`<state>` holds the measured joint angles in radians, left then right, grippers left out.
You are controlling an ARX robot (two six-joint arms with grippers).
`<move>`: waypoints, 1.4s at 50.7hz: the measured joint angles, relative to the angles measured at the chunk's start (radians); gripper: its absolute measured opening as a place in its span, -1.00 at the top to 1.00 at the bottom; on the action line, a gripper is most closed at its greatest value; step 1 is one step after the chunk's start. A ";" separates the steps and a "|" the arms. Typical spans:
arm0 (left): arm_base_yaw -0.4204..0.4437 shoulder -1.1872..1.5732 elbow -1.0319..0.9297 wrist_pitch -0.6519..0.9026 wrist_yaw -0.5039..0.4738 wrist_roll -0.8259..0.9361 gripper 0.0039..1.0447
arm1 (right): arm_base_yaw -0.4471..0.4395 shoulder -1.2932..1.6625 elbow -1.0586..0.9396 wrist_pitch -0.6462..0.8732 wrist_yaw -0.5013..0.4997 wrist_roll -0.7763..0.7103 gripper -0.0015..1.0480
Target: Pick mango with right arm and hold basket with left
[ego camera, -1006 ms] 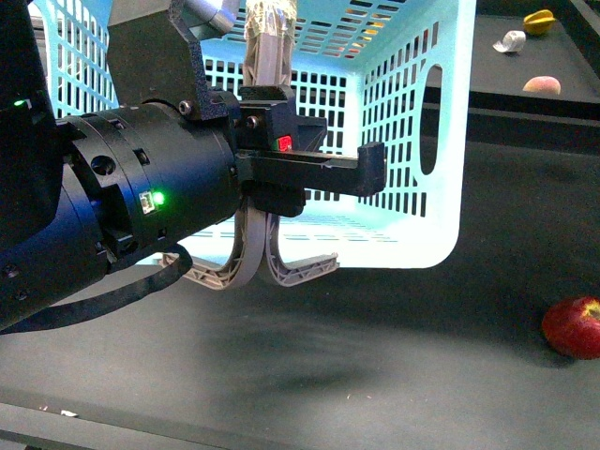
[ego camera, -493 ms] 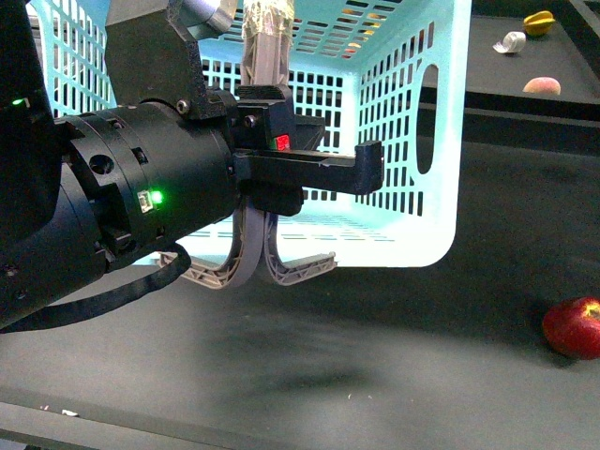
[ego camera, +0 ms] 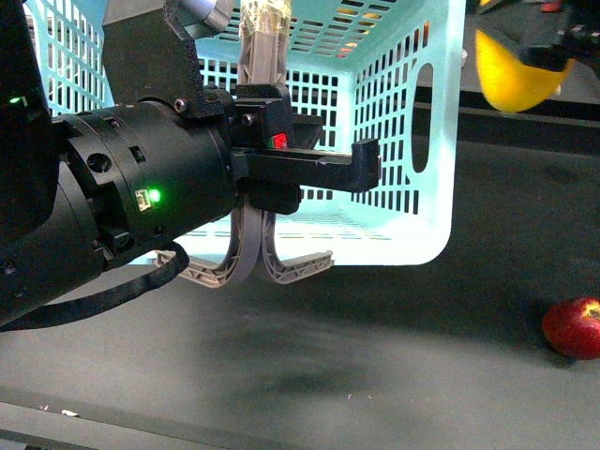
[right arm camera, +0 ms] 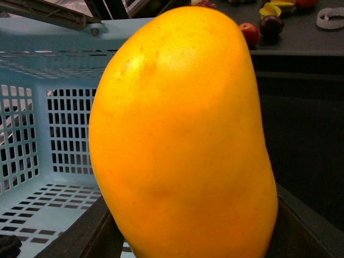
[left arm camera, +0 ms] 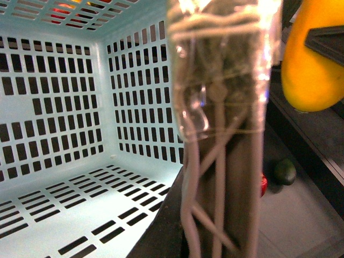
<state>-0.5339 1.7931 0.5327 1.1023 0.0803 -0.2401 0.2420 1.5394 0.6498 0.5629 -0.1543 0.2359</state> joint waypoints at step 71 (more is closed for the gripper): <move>-0.002 0.002 -0.005 0.000 0.002 -0.008 0.90 | 0.148 0.289 0.215 0.138 0.192 0.136 -0.84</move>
<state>-0.5358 1.7954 0.5278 1.1019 0.0818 -0.2478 0.3901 1.8286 0.8650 0.7006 0.0380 0.3721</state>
